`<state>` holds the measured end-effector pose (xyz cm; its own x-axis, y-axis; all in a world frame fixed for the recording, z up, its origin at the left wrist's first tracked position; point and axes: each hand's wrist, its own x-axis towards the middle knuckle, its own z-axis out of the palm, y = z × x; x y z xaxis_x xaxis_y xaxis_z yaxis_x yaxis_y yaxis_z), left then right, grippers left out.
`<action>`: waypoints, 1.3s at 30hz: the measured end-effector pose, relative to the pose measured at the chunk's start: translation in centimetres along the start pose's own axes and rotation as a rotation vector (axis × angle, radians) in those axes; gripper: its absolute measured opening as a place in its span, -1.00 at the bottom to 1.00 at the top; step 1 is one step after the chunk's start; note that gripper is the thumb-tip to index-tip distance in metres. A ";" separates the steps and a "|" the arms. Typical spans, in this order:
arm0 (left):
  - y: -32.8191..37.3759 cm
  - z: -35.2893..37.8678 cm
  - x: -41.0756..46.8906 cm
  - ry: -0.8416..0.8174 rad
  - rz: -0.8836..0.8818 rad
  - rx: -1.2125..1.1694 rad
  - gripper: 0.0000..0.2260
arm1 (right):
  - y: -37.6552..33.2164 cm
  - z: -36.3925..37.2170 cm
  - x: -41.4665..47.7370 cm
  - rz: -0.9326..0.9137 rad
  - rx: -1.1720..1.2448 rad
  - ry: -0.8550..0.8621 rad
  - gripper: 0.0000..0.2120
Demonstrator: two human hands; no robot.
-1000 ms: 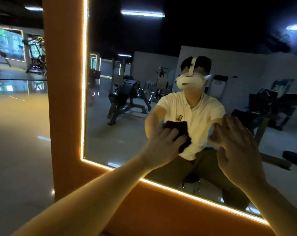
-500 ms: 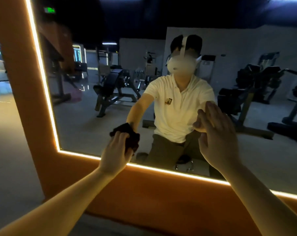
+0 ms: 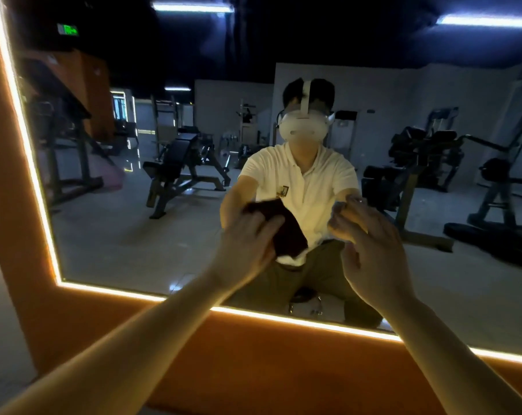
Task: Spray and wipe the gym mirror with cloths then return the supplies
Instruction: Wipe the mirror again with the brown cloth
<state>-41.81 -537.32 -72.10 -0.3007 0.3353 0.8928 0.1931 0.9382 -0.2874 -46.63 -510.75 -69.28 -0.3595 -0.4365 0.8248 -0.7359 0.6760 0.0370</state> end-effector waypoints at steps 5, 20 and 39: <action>-10.5 -4.1 6.8 0.197 -0.410 0.135 -0.50 | 0.5 -0.7 4.4 -0.045 -0.010 0.123 -0.61; -8.3 -4.7 18.1 0.061 0.246 0.253 -0.65 | 2.1 -6.5 17.8 -0.089 -0.064 0.384 -0.56; -6.1 -4.8 27.2 0.231 0.104 0.251 -0.81 | 3.5 -6.6 21.6 -0.195 -0.207 0.454 -0.43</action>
<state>-46.68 -534.33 -44.40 -0.0664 0.4289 0.9009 -0.0326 0.9015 -0.4316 -53.22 -513.90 -47.58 0.0908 -0.2958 0.9509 -0.6193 0.7310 0.2865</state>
